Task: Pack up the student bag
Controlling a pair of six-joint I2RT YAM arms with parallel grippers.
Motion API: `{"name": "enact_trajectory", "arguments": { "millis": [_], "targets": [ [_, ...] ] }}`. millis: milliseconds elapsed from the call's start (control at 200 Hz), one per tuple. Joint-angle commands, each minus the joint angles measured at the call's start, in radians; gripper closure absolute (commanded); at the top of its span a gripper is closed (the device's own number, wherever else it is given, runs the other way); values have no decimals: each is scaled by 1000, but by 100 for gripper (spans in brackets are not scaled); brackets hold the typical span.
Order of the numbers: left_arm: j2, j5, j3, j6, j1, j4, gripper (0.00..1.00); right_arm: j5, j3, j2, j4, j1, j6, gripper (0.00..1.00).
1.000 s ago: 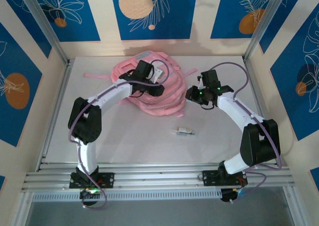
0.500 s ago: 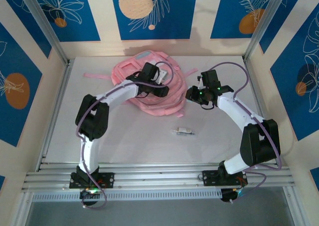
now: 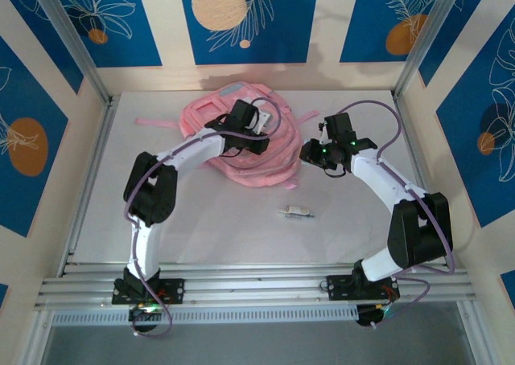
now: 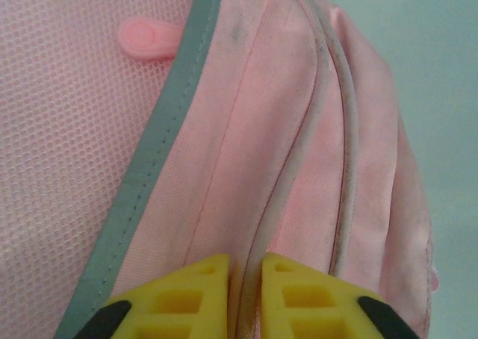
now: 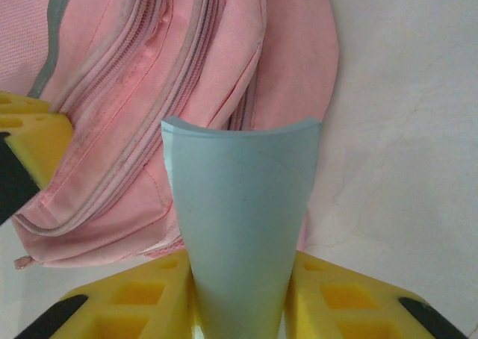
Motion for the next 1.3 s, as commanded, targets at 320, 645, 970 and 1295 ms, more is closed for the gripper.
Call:
{"name": "enact_trajectory", "arguments": {
  "millis": [320, 645, 970, 1295],
  "targets": [
    [-38, -11, 16, -7, 22, -42, 100, -14, -11, -37, -9, -5, -13, 68],
    [-129, 198, 11, -194, 108, 27, 100, -15, 13, -22, -13, 12, -14, 68],
    [-177, 179, -60, -226, 163, 88, 100, -23, 62, -6, -15, 39, 0, 68],
    [-182, 230, -8, -276, 182, 102, 100, -35, 277, 198, 16, 154, 94, 67]
  ]
}}
